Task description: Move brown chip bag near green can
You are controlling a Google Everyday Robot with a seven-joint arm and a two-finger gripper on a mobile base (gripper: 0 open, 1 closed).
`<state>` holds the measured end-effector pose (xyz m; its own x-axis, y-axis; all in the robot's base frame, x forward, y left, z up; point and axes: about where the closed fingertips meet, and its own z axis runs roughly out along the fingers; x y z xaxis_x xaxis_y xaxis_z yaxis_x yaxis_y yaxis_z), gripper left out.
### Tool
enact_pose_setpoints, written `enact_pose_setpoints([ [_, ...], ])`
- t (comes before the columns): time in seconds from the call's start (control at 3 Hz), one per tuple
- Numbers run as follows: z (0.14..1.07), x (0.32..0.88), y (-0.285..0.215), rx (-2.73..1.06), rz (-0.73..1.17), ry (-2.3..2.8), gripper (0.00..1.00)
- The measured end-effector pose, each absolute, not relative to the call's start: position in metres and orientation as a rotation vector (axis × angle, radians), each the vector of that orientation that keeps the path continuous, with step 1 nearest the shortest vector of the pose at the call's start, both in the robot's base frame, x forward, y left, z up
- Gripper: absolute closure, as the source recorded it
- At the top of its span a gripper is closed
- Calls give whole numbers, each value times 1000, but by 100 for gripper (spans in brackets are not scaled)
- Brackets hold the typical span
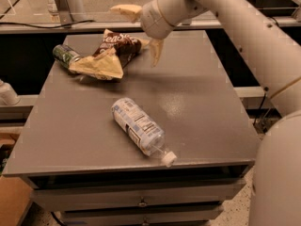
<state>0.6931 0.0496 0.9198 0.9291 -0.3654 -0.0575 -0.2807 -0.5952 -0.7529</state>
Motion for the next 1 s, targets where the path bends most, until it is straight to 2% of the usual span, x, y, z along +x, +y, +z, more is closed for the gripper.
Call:
enact_pose_setpoints([
  [0.67, 962, 661, -38, -2142, -319, 595, 0],
  [1.0, 962, 661, -37, -2143, -318, 594, 0],
])
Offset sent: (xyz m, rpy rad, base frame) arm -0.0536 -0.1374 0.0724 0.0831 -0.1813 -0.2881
